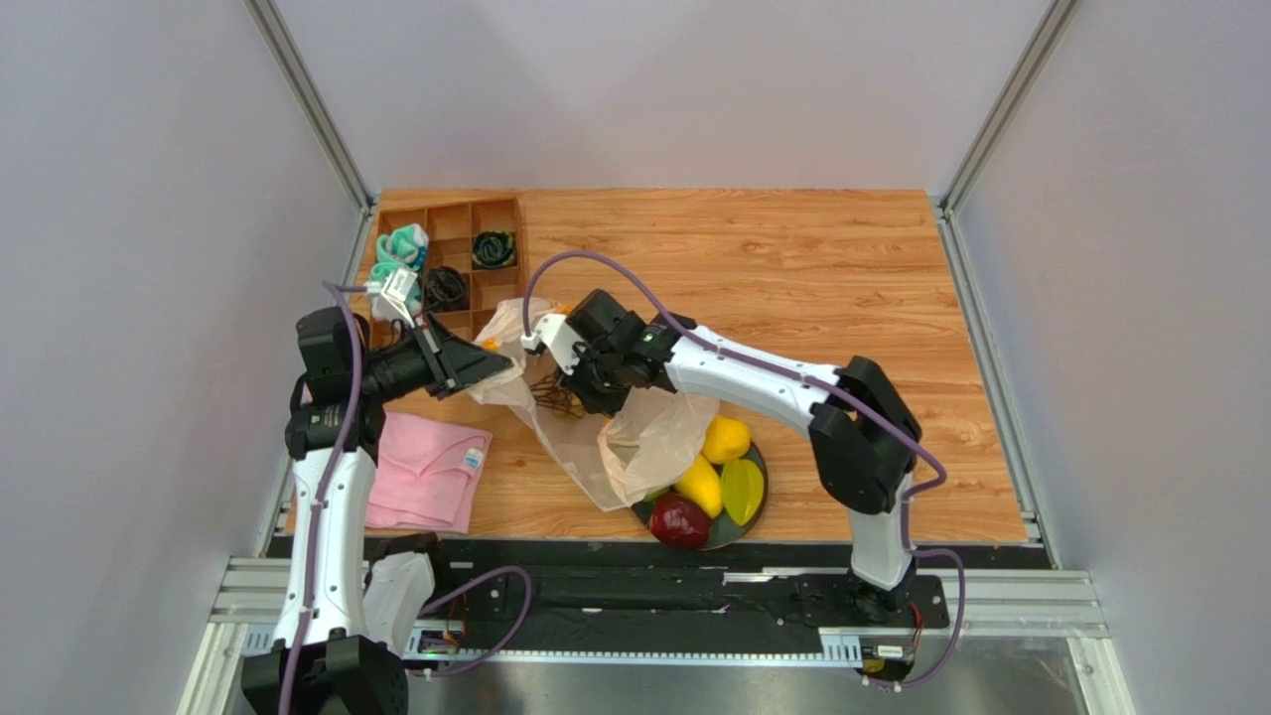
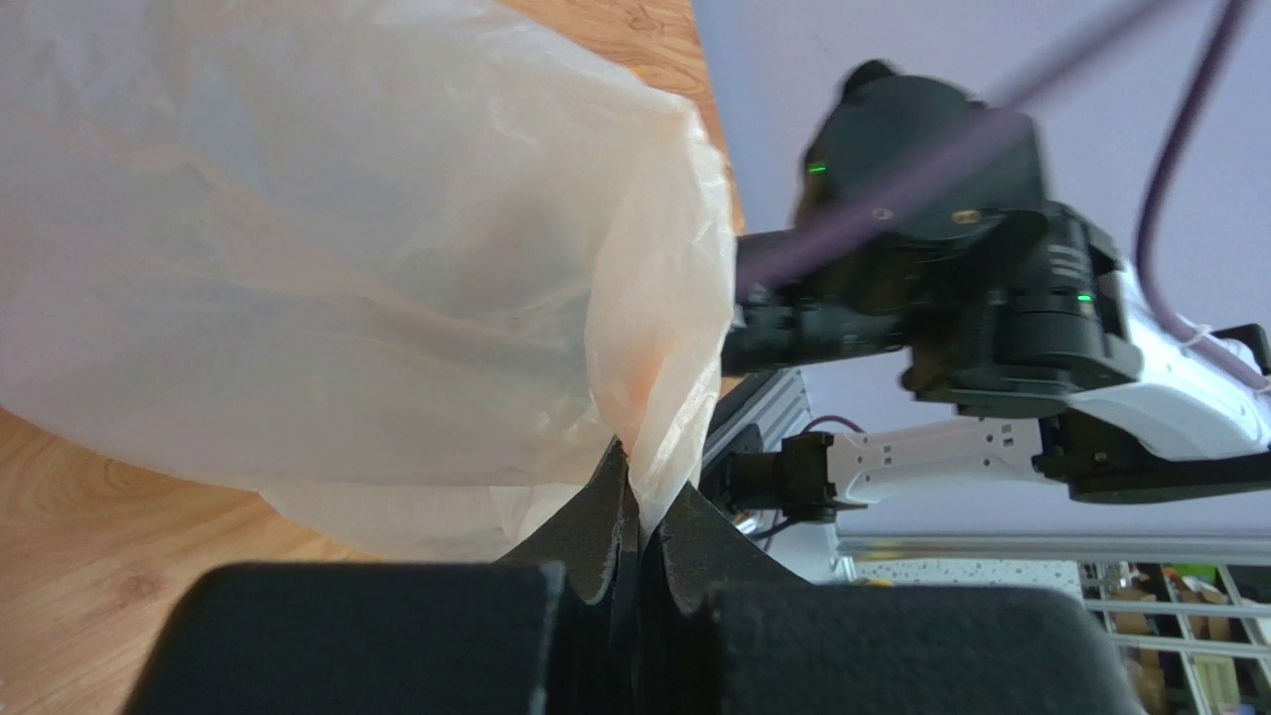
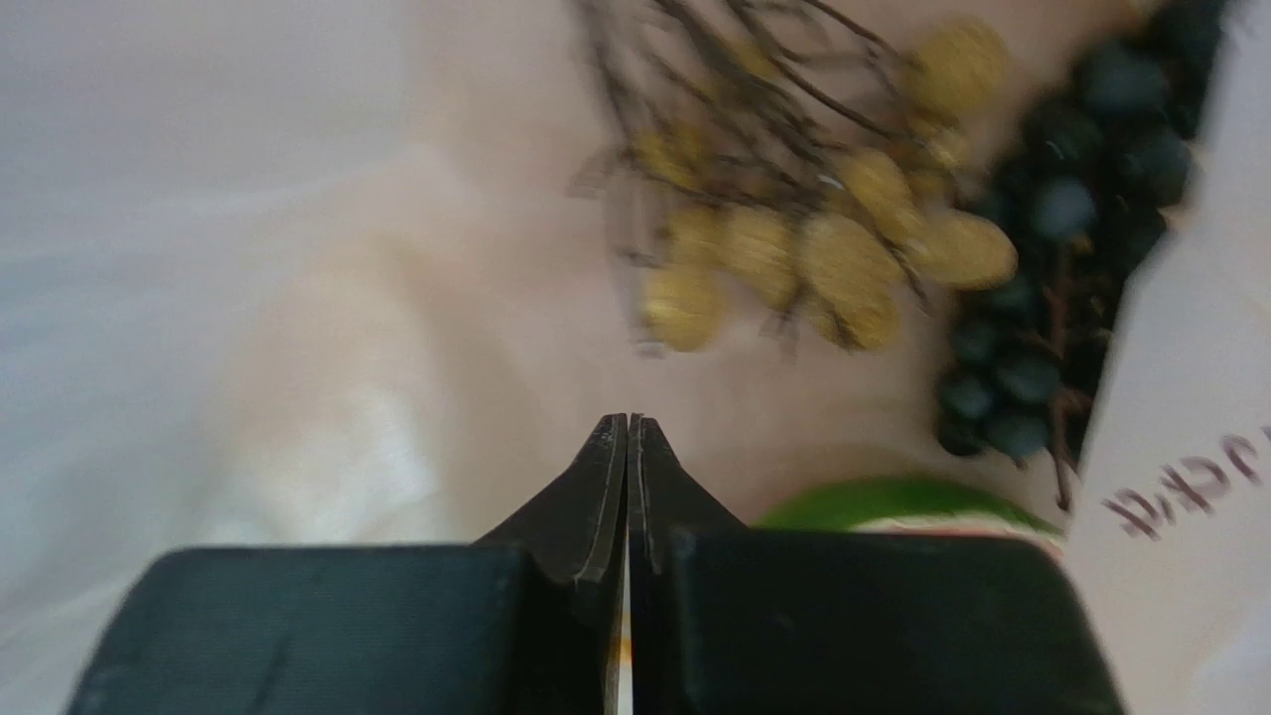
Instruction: Take the fake fruits out of the plastic bag
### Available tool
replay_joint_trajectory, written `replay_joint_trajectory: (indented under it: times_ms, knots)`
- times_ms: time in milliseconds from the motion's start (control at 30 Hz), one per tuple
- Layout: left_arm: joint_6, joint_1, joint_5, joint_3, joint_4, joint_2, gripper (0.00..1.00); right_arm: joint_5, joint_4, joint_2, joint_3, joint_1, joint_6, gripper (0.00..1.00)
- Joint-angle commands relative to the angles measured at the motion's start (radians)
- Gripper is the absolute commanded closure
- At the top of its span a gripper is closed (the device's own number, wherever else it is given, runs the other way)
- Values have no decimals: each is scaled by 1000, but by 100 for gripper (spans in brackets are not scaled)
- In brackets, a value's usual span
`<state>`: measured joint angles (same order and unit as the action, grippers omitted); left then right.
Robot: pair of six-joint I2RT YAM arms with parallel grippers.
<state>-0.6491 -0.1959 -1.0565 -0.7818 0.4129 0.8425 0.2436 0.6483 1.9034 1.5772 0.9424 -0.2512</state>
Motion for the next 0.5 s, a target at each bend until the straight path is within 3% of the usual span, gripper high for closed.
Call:
replay_joint_trajectory:
  times_ms: [0,67,100,233,333,467]
  knots:
    - [-12,7,-17,-34,-31,-32,100,-530,-99,40,63,6,277,95]
    - [-9,6,-16,-16,-22,-60,100,-610,-87,40,52,-7,325,58]
    - [-9,7,-16,1,-22,-69,100,-615,-72,36,49,-22,343,44]
    - [-4,7,-5,30,-26,-109,100,-607,8,6,-22,-59,412,43]
    - [5,7,-7,35,-26,-117,100,-627,2,13,-72,-73,417,31]
    - [31,7,-19,24,0,-112,100,-691,-30,48,-102,-79,403,25]
